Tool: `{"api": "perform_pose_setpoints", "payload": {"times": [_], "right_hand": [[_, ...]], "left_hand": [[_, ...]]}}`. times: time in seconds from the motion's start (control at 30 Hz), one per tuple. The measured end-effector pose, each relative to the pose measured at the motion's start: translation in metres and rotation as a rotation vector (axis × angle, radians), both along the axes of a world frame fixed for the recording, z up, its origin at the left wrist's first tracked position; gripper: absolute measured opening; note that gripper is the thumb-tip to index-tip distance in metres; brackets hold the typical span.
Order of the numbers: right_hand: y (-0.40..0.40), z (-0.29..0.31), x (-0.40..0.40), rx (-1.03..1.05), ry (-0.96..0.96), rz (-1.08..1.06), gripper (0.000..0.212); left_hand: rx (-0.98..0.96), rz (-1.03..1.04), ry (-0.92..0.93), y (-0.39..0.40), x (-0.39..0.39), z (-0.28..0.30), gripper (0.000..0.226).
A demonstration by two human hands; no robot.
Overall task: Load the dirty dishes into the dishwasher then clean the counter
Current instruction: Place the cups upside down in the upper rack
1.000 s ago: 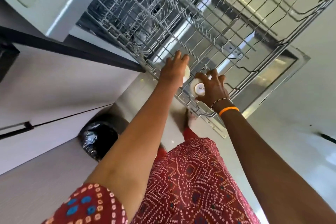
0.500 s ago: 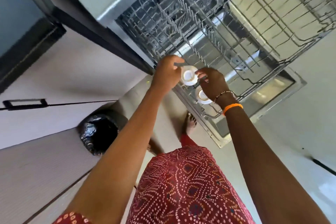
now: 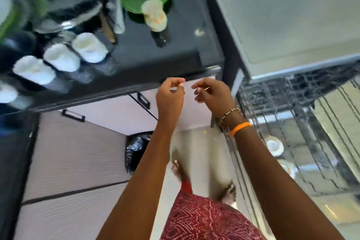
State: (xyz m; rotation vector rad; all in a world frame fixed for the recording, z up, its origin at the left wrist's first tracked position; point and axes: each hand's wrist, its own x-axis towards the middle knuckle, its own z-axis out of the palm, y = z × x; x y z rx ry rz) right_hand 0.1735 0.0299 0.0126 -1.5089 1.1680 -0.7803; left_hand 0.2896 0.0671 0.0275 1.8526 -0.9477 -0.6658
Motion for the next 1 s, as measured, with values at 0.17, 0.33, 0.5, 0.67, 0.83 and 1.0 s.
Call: {"api": "perform_pose_setpoints", "payload": {"times": [0.17, 0.33, 0.5, 0.67, 0.83, 1.0], "right_hand": [[-0.03, 0.022, 0.07, -0.132, 0.061, 0.03, 0.018], [-0.075, 0.027, 0.134, -0.146, 0.112, -0.111, 0.035], [-0.122, 0.01, 0.181, -0.117, 0.118, -0.283, 0.066], [-0.158, 0.004, 0.203, -0.098, 0.032, -0.4, 0.091], [-0.185, 0.004, 0.208, -0.105, 0.023, -0.418, 0.086], [-0.179, 0.009, 0.2, -0.128, 0.019, -0.433, 0.072]], "left_hand": [[-0.071, 0.137, -0.018, -0.007, 0.071, 0.024, 0.016], [-0.11, 0.31, -0.005, -0.02, 0.138, 0.033, 0.019], [-0.123, 0.478, 0.095, -0.04, 0.188, 0.026, 0.055], [-0.102, 0.423, 0.071, -0.063, 0.22, 0.011, 0.08], [-0.123, 0.378, 0.037, -0.08, 0.24, 0.002, 0.076], [-0.144, 0.292, -0.001, -0.091, 0.241, 0.002, 0.073]]}}
